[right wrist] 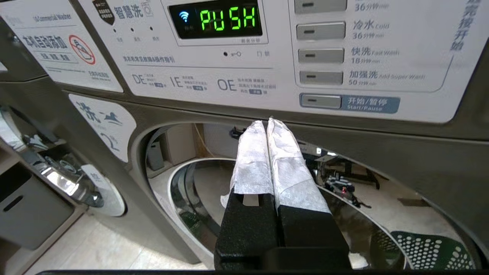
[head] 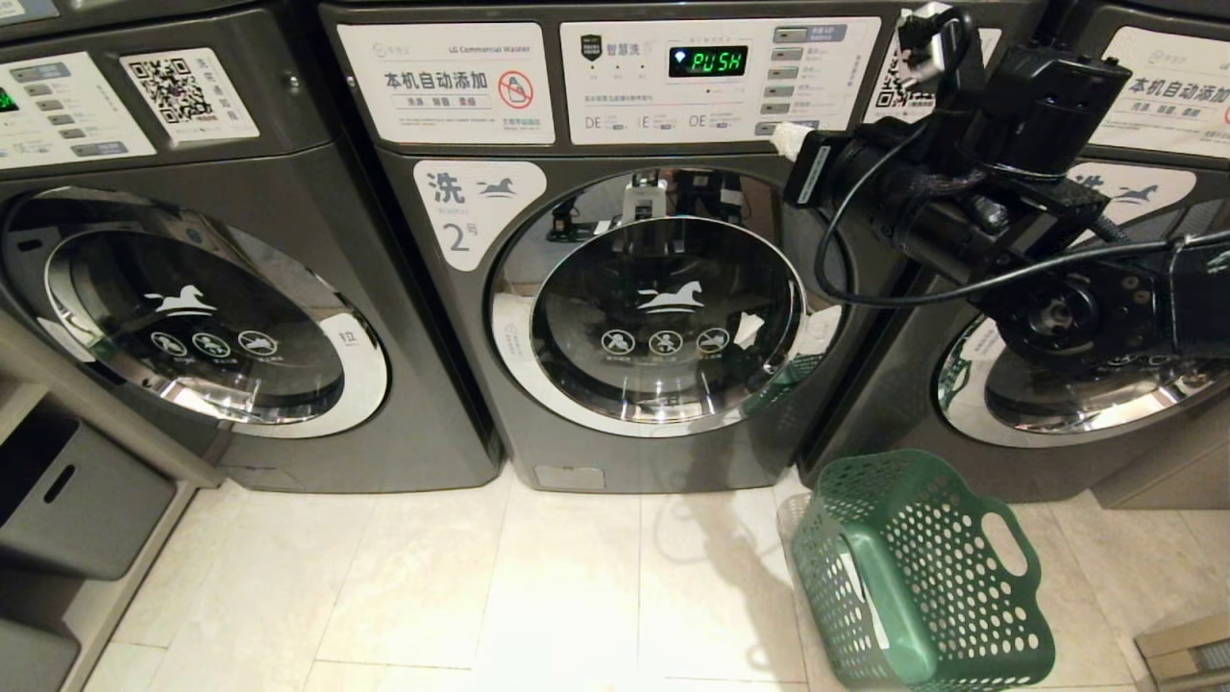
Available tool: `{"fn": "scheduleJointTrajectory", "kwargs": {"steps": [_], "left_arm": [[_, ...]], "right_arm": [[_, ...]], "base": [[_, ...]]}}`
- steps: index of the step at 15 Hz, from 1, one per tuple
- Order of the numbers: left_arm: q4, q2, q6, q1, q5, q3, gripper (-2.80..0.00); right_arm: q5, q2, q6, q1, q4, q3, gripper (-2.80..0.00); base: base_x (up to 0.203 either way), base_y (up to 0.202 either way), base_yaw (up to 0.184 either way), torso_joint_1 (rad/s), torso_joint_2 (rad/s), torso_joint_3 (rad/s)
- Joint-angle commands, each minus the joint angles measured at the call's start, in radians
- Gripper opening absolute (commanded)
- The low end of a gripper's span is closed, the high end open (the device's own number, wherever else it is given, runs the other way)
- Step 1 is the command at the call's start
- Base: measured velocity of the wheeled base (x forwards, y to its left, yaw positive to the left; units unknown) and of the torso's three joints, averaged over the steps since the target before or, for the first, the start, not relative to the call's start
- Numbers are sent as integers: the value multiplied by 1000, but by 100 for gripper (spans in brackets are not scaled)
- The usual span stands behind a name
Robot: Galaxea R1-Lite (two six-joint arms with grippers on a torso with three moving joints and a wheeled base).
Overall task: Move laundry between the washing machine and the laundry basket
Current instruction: Press the washing machine switch
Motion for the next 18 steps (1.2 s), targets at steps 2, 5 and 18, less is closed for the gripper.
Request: {"fn": "scheduleJointTrajectory", "kwargs": {"steps": [2,5,18], "left_arm": [[1,0,0,0,0,0,-280],[1,0,0,0,0,0,-280],[1,0,0,0,0,0,-280]], "right_arm": [[1,17,-68,0,-33,-17,-280],[-1,55,-147,-1,-167,-29,-280],[-32,235,-207,-30,-177,-257,-280]], "base": [[0,0,0,0,0,0],[0,0,0,0,0,0],[0,0,0,0,0,0]]}}
